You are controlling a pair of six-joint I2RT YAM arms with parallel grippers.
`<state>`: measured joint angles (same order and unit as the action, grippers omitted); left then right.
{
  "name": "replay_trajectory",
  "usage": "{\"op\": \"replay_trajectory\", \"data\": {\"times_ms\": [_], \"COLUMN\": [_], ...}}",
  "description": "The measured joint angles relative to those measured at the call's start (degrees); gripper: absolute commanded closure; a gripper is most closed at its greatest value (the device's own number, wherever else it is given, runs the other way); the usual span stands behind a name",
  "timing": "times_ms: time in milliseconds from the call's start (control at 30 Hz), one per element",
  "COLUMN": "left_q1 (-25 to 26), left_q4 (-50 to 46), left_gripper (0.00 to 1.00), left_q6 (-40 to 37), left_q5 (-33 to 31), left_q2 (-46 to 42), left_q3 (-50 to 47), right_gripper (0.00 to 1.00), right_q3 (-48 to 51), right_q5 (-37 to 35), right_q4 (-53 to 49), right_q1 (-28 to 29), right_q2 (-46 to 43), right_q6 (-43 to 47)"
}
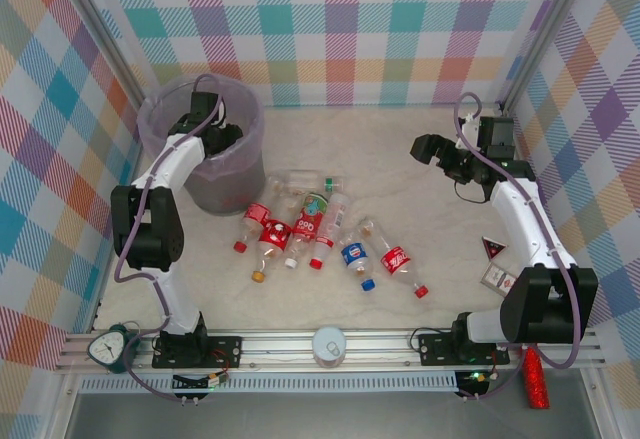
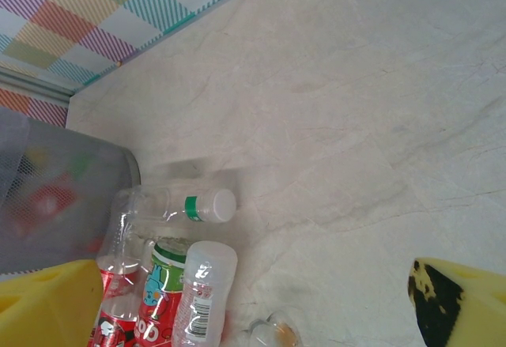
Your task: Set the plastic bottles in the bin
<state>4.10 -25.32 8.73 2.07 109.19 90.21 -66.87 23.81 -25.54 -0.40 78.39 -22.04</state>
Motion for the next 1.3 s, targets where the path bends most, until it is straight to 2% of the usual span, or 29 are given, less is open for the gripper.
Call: {"op": "replay_trajectory", "data": {"times_ms": [67, 167, 400, 567, 1300], "left_q1": [0.0, 0.2, 0.3, 0.3, 0.4], "left_q4": [-0.1, -0.9, -6.4, -9.1, -18.3], "left_gripper": [0.56, 0.38, 0.23, 0.19, 0.11], "left_q6": [0.0, -0.2, -0.7, -1.3, -3.0], "left_q5": [0.0, 0.0, -0.5, -1.9, -3.0], "left_q2": [0.0, 0.0, 0.0, -0.4, -9.9], "left_q3": [0.0, 0.7, 4.2, 6.5, 13.9], "right_gripper": [0.01, 0.01, 0.01, 0.01, 0.01], "right_q3": [0.0, 0.0, 0.0, 0.0, -1.0], "right_q5": [-0.1, -0.2, -0.2, -0.2, -0.1], "right_q4": [0.0, -0.2, -0.3, -0.3, -2.2], "right_q1": [0.0, 0.0, 0.0, 0.0, 0.0], "right_q2": [0.1, 0.2, 0.2, 0.3, 0.3], "right_q6": [0.0, 0.0, 0.0, 0.0, 0.2]}}
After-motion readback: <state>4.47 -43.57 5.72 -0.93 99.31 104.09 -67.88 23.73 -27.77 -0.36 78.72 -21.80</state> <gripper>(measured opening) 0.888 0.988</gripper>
